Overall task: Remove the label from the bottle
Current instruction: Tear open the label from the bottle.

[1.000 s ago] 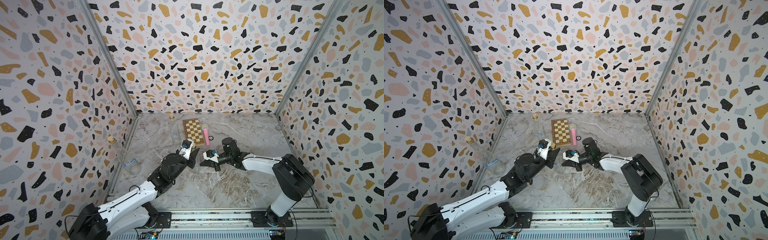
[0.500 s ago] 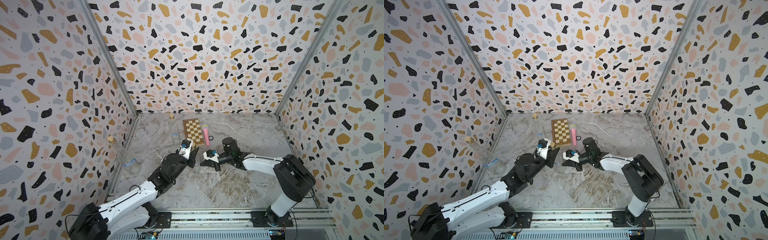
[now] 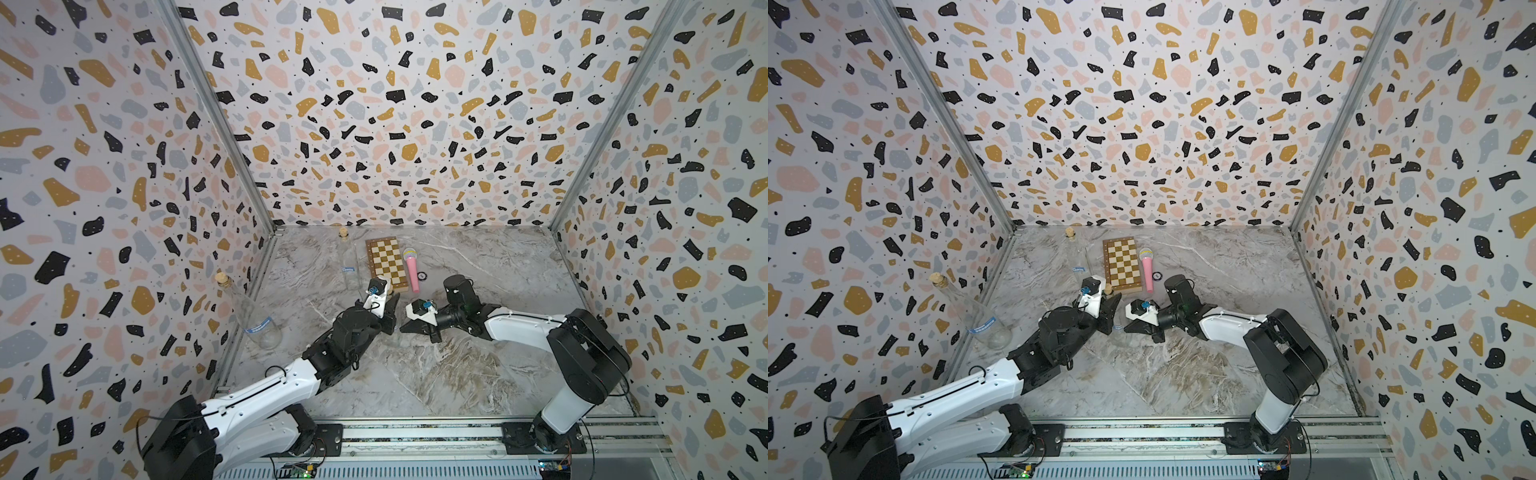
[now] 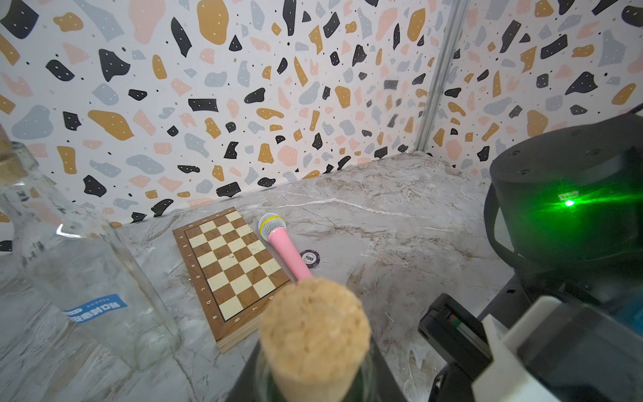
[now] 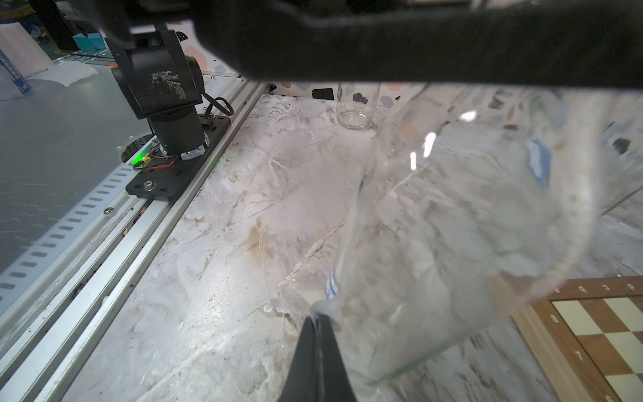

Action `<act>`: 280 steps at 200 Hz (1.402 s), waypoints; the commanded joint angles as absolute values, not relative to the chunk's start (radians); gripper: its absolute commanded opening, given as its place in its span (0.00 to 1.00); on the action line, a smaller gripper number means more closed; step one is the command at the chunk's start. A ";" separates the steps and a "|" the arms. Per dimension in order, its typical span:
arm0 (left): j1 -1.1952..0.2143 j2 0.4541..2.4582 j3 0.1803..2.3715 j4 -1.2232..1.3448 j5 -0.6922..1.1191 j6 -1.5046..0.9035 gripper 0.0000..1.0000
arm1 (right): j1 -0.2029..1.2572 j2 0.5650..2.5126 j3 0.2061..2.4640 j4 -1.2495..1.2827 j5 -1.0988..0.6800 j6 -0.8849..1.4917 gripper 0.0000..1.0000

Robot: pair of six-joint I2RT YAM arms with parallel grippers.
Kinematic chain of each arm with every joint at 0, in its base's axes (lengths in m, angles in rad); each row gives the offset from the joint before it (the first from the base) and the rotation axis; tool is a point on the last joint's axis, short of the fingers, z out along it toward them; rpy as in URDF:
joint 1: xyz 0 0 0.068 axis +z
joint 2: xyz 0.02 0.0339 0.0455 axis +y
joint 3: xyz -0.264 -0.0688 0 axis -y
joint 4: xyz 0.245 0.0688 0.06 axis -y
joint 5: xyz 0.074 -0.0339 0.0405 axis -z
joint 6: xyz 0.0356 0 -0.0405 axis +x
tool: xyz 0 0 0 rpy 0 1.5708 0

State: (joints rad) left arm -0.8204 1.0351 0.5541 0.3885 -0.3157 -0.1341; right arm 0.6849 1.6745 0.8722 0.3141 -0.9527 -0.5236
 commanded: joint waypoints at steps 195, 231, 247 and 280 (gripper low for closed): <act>-0.877 1.051 0.587 0.451 -0.507 -0.105 0.00 | 0.698 1.625 0.890 0.251 -0.969 -0.556 0.02; -0.881 1.051 0.584 0.455 -0.512 -0.101 0.00 | 0.701 1.620 0.888 0.245 -0.968 -0.561 0.02; -0.881 1.053 0.583 0.457 -0.514 -0.098 0.00 | 0.703 1.618 0.888 0.243 -0.968 -0.560 0.01; -0.882 1.052 0.584 0.458 -0.515 -0.094 0.00 | 0.707 1.612 0.888 0.241 -0.969 -0.561 0.01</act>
